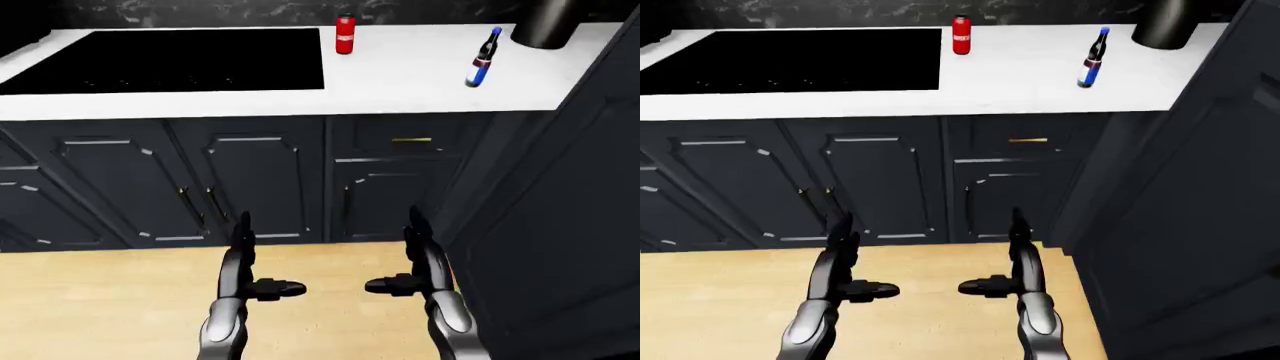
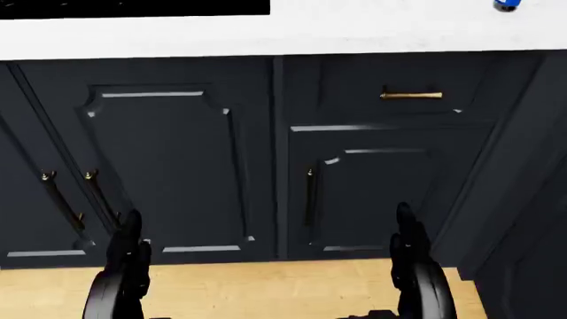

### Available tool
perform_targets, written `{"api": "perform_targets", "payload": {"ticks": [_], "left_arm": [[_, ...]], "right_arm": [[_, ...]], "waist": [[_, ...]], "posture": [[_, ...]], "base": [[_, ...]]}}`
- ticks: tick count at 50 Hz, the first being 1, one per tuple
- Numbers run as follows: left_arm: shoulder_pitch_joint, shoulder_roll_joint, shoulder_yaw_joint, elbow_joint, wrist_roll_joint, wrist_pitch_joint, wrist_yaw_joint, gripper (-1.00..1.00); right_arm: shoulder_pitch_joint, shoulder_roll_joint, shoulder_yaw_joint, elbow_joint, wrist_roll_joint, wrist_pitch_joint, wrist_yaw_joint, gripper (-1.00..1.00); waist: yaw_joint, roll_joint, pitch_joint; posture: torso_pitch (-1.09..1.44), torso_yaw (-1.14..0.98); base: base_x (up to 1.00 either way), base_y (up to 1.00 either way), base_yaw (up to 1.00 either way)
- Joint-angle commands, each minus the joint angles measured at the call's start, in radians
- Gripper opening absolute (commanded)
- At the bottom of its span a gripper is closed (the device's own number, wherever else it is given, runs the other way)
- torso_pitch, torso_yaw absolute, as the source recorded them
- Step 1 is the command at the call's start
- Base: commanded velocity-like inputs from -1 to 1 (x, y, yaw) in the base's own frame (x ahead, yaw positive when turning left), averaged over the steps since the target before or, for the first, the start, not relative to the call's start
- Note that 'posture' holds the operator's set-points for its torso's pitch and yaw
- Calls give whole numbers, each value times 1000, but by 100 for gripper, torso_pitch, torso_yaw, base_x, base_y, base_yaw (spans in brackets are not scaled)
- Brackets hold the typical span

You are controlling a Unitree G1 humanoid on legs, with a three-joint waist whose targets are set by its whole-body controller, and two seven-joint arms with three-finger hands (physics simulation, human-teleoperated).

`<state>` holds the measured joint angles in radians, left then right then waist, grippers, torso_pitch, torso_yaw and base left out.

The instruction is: Move the drinks to the dining counter.

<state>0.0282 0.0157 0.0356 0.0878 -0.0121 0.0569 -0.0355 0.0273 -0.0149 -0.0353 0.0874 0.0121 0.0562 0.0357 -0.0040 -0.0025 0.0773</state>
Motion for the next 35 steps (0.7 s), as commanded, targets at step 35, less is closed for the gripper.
{"api": "perform_targets", "payload": {"ticks": [35], "left_arm": [[-232, 127, 252, -904, -157, 787, -20, 100]], "right_arm": [[-106, -68, -193, -840, 136, 599, -25, 100]], "waist": [[-49, -1, -59]], "posture": [[0, 0]], "base": [[0, 0, -32]]}}
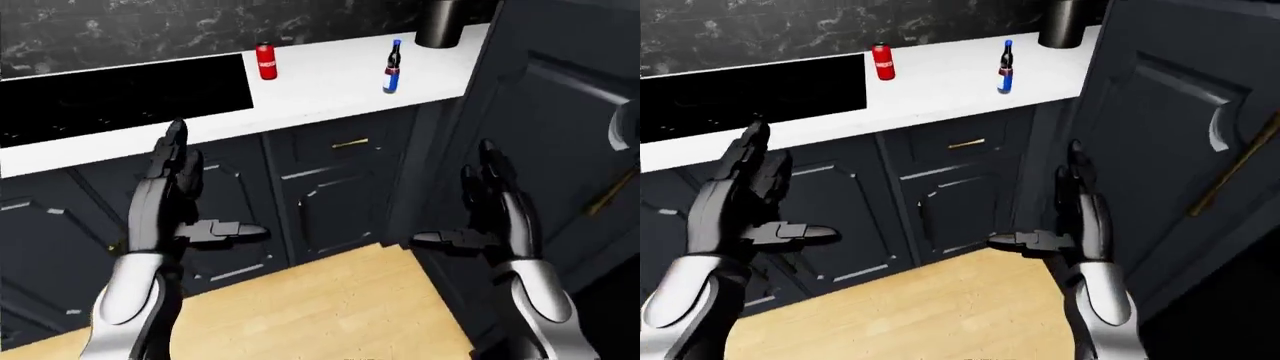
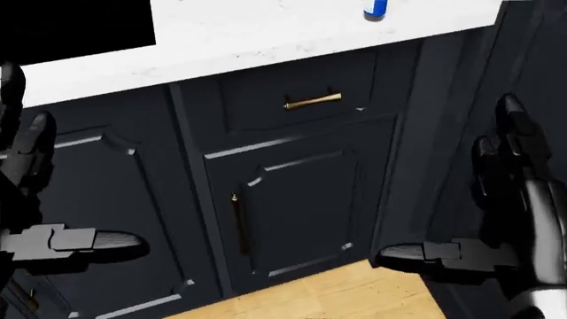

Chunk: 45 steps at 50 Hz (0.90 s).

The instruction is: Move the drinks to the dining counter.

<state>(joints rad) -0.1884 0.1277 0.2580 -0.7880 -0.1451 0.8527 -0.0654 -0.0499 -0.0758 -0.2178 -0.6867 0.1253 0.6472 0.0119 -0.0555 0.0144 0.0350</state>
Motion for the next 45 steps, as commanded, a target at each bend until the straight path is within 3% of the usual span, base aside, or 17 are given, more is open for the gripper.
{"api": "perform_targets", "payload": {"ticks": [1, 5, 8, 11, 14, 21, 23, 25, 27, 30, 35, 39, 40, 41, 42, 43, 45], "left_arm": [[-18, 21, 50, -41, -44, 7, 16, 100], [-36, 53, 101, -76, -106, 57, 41, 100], [-68, 83, 127, -102, -151, 107, 65, 100], [-121, 120, 167, -133, -211, 181, 98, 100], [-129, 136, 172, -140, -244, 193, 121, 100], [-102, 141, 137, -134, -244, 164, 129, 100], [-105, 135, 139, -134, -252, 168, 129, 100], [-105, 135, 145, -139, -261, 173, 132, 100], [-103, 136, 149, -143, -268, 177, 135, 100], [-103, 139, 153, -145, -274, 179, 137, 100], [-99, 144, 163, -146, -283, 177, 138, 100], [-98, 149, 166, -143, -289, 173, 140, 100], [-98, 150, 167, -144, -290, 174, 140, 100], [-94, 150, 165, -137, -287, 163, 138, 100], [-91, 150, 166, -143, -290, 167, 138, 100], [-91, 150, 170, -147, -293, 172, 139, 100], [-92, 152, 177, -150, -300, 176, 141, 100]], "right_arm": [[-34, -12, -21, -82, 31, 23, -3, 100], [-47, -22, -37, -107, 44, 45, -17, 100], [-57, -22, -57, -158, 75, 83, -31, 100], [-70, -30, -81, -209, 115, 125, -46, 100], [-70, -35, -92, -234, 141, 139, -57, 100], [-52, -39, -90, -223, 152, 109, -62, 100], [-48, -36, -84, -214, 149, 96, -62, 100], [-44, -35, -86, -221, 154, 98, -62, 100], [-49, -37, -91, -235, 163, 112, -64, 100], [-49, -35, -83, -237, 163, 111, -67, 100], [-54, -38, -84, -241, 167, 117, -70, 100], [-53, -38, -81, -243, 171, 112, -65, 100], [-54, -39, -81, -245, 172, 114, -66, 100], [-53, -38, -82, -244, 172, 111, -65, 100], [-50, -37, -84, -248, 174, 114, -66, 100], [-47, -36, -85, -250, 176, 113, -65, 100], [-44, -37, -82, -260, 176, 114, -63, 100]], "waist": [[4, -26, -15], [12, -6, -4], [29, 62, 7], [49, 38, 51], [61, 27, 26], [82, -22, 16], [89, -46, 14], [85, -99, 2], [83, -78, 17], [72, -73, -3], [55, -38, -2], [53, 34, -28], [59, 19, -14], [63, 27, 24], [61, 41, 36], [71, 41, 10], [73, 43, 8]], "posture": [[0, 0], [0, 0], [0, 0], [0, 0], [0, 0], [0, 0], [0, 0], [0, 0], [0, 0], [0, 0], [0, 0], [0, 0], [0, 0], [0, 0], [0, 0], [0, 0], [0, 0]], "base": [[0, 0, -100], [0, -2, -18], [24, 0, 0], [56, 0, 0], [62, 0, 0], [62, 0, 0], [62, 0, 0], [62, 0, 0], [63, 0, 0], [62, 0, 0], [62, 0, 0], [62, 0, 0], [62, 0, 0], [62, 0, 0], [62, 0, 0], [62, 0, 0], [54, 0, 0]]}}
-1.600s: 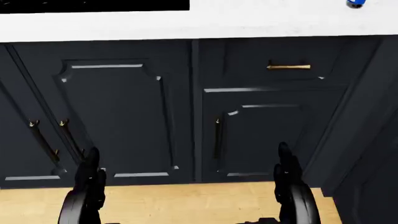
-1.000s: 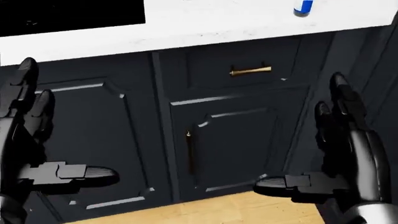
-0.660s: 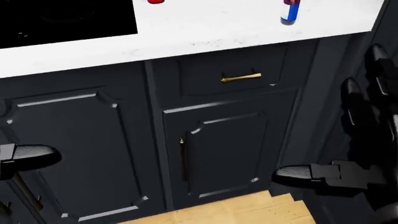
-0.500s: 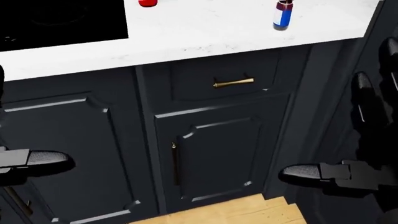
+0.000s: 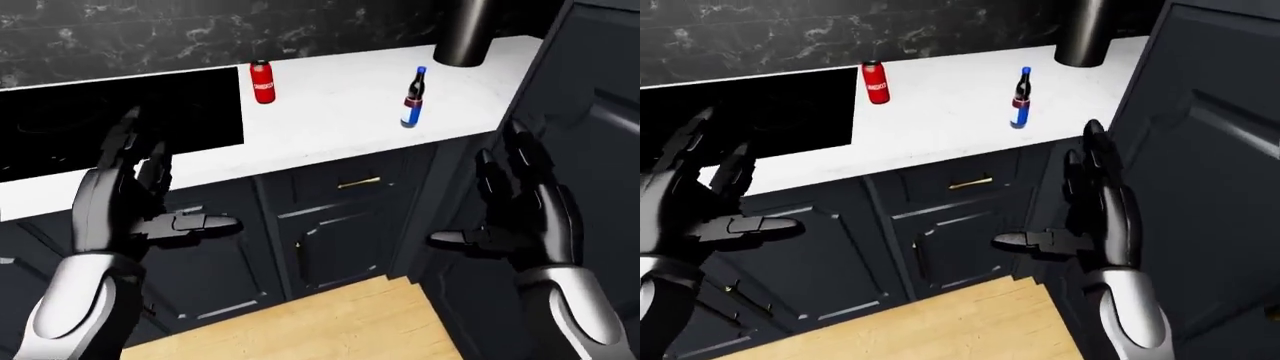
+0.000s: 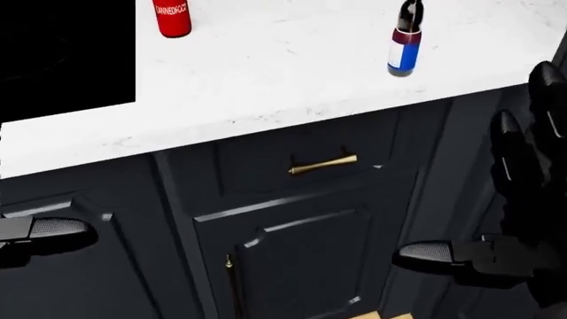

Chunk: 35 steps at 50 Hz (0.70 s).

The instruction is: Move the drinks to the dining counter.

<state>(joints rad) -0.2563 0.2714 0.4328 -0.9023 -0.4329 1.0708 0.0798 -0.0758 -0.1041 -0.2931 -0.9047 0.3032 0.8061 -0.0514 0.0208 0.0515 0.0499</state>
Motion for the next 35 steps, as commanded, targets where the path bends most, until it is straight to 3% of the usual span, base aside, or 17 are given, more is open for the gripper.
{"api": "perform_targets", "payload": {"ticks": [1, 5, 7, 8, 9, 10, 13, 14, 15, 17, 20, 22, 24, 27, 31, 33, 35], "left_arm": [[-11, 5, -6, -46, -8, -44, -4, 100], [-17, 5, -1, -47, -11, -45, -2, 100], [-17, 6, 7, -46, -16, -47, -1, 100], [-16, 7, 12, -52, -21, -42, 0, 100], [-24, 12, 28, -66, -38, -20, 6, 100], [-24, 15, 33, -62, -42, -22, 5, 100], [-18, 16, 35, -70, -53, -20, 14, 100], [-20, 18, 37, -74, -60, -14, 18, 100], [-21, 22, 40, -73, -64, -14, 19, 100], [-20, 26, 47, -73, -74, -15, 21, 100], [-16, 28, 48, -82, -85, -8, 32, 100], [-20, 33, 54, -82, -94, -6, 35, 100], [-11, 36, 67, -91, -109, -3, 36, 100], [-2, 40, 86, -97, -128, -1, 37, 100], [-3, 47, 81, -87, -137, -13, 44, 100], [-6, 49, 76, -88, -142, -10, 52, 100], [-6, 51, 72, -85, -142, -15, 54, 100]], "right_arm": [[-15, -7, -4, -43, -4, -50, 2, 100], [-4, -3, 2, -44, -12, -63, 10, 100], [9, 4, 2, -44, -12, -75, 18, 100], [14, 7, -6, -47, -6, -77, 23, 100], [19, 8, -21, -50, 5, -78, 27, 100], [25, 9, -32, -52, 13, -80, 33, 100], [29, 13, -13, -54, 12, -79, 29, 100], [31, 14, -8, -49, 11, -85, 33, 100], [32, 13, -7, -50, 14, -85, 36, 100], [31, 13, -17, -51, 21, -82, 37, 100], [34, 11, -13, -61, 20, -79, 39, 100], [38, 12, -4, -55, 8, -93, 44, 100], [44, 10, 14, -54, -23, -107, 53, 100], [47, 12, 21, -59, -45, -105, 62, 100], [47, 19, 22, -54, -56, -111, 71, 100], [48, 21, 14, -46, -56, -115, 78, 100], [43, 22, 3, -53, -47, -104, 78, 100]], "waist": [[1, 3, -10], [4, -25, -26], [-6, -66, -29], [-12, -103, -29], [1, -94, -40], [-4, -98, -15], [-14, -93, 2], [-13, -94, -15], [-38, -67, -24], [-25, -60, -16], [-19, -13, -18], [-16, 61, -27], [2, 15, -17], [-15, -7, -23], [-19, -63, -15], [-20, -45, -47], [-17, -50, -37]], "posture": [[0, 0], [0, 0], [0, 0], [0, 0], [0, 0], [0, 0], [0, 0], [0, 0], [0, 0], [0, 0], [0, 0], [0, 0], [0, 0], [0, 0], [0, 0], [0, 0], [0, 0]], "base": [[50, 0, 0], [33, 0, 0], [0, 0, 0], [0, 0, 0], [0, 0, 0], [0, 0, 0], [0, 0, 0], [0, -26, 0], [0, 0, -76], [0, 0, -100], [-2, 0, -100], [-2, 0, -93], [0, 0, 0], [0, 0, 0], [0, 0, 0], [0, 9, 0], [0, 16, 0]]}}
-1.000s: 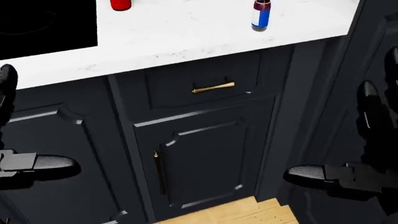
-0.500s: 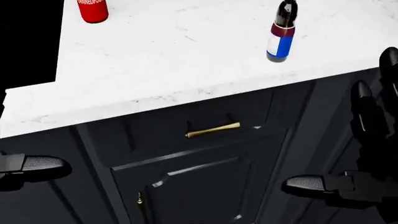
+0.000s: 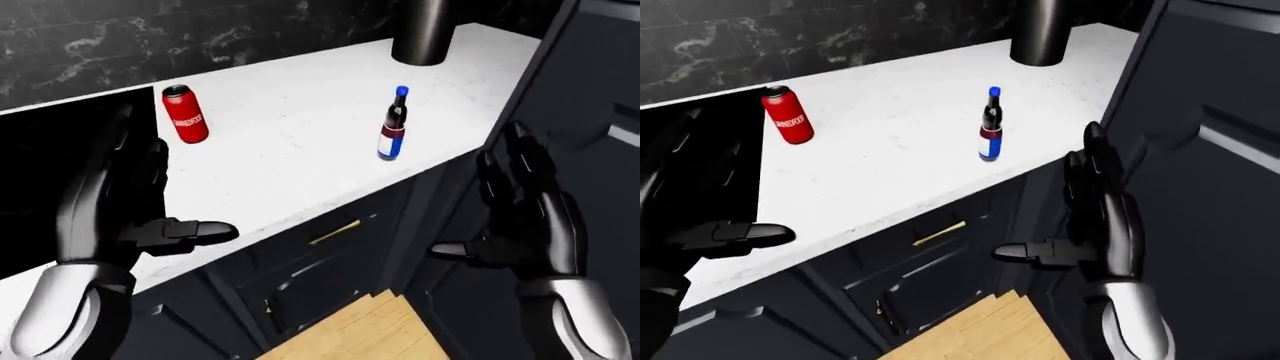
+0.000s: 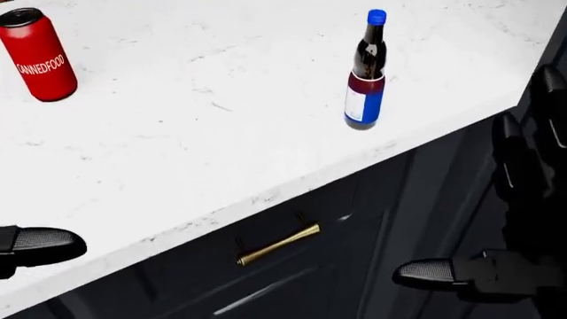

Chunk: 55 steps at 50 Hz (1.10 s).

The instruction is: Move the drinks to the dining counter.

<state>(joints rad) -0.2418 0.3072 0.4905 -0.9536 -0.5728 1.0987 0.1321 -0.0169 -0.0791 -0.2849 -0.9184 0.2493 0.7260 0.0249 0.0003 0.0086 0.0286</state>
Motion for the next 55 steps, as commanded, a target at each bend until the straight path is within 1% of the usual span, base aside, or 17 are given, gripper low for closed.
{"api": "perform_targets", "payload": {"ticks": [1, 5, 9, 10, 13, 17, 25, 26, 27, 31, 34, 35, 41, 43, 48, 49, 55], "left_arm": [[-22, 16, 20, -45, -12, -30, 8, 100], [-13, 20, 34, -53, -29, -28, 12, 100], [-8, 21, 16, -38, -14, -50, 11, 100], [-6, 20, 15, -37, -12, -52, 9, 100], [-2, 20, 23, -42, -15, -48, 6, 100], [-13, 20, 16, -48, -15, -38, 12, 100], [-20, 21, 16, -49, -15, -31, 15, 100], [-20, 22, 13, -46, -12, -34, 14, 100], [-23, 22, 12, -49, -15, -28, 17, 100], [-29, 25, 17, -50, -20, -22, 20, 100], [-23, 23, 17, -54, -21, -23, 21, 100], [-24, 23, 16, -55, -22, -22, 23, 100], [-41, 28, 26, -62, -34, -1, 30, 100], [-31, 32, 21, -52, -28, -21, 25, 100], [-32, 34, 37, -66, -49, -6, 33, 100], [-30, 35, 49, -73, -61, 0, 35, 100], [-29, 72, 73, -94, -173, 7, 119, 100]], "right_arm": [[-17, -4, -11, -49, 12, -14, 0, 100], [-21, -5, -34, -64, 35, 4, -6, 100], [-26, -10, -46, -67, 49, 10, -13, 100], [-20, -10, -50, -63, 51, -2, -9, 100], [1, -18, -137, -57, 106, -26, 12, 100], [33, -34, -221, -65, 166, -39, 33, 100], [64, -42, -308, -40, 213, -60, 64, 100], [65, -41, -312, -33, 215, -68, 65, 100], [67, -40, -309, -31, 213, -71, 64, 100], [72, -39, -294, -28, 200, -81, 62, 100], [77, -35, -296, -30, 200, -83, 64, 100], [80, -34, -297, -32, 200, -83, 65, 100], [79, -31, -294, -20, 190, -99, 72, 100], [77, -31, -302, -25, 204, -93, 68, 100], [79, -31, -302, -34, 209, -89, 64, 100], [77, -34, -308, -40, 217, -81, 60, 100], [61, -48, -309, -33, 224, -71, 48, 100]], "waist": [[3, -12, -15], [2, -1, -23], [-11, 71, -26], [3, 48, 1], [0, 30, 2], [4, -38, 9], [1, -12, -6], [1, -7, -33], [2, -5, 6], [4, -24, 31], [4, -46, 29], [0, -21, 21], [11, -74, -12], [9, -72, 2], [-21, 48, 0], [-28, 14, 6], [-6, -14, 0]], "posture": [[0, 0], [0, 0], [0, 0], [0, 0], [0, 0], [0, 0], [0, 0], [0, 0], [0, 0], [0, 0], [0, 0], [0, 0], [0, 0], [0, 0], [0, 0], [0, 0], [0, 0]], "base": [[0, 16, 0], [0, 16, 0], [0, 13, 0], [0, 1, 0], [0, 0, 0], [0, 0, 0], [0, 0, 0], [25, 0, 0], [30, 0, 0], [31, 0, 0], [31, 0, 0], [29, 0, 0], [12, 26, 0], [0, 20, 0], [0, 0, 0], [0, 0, 0], [0, 0, 0]]}}
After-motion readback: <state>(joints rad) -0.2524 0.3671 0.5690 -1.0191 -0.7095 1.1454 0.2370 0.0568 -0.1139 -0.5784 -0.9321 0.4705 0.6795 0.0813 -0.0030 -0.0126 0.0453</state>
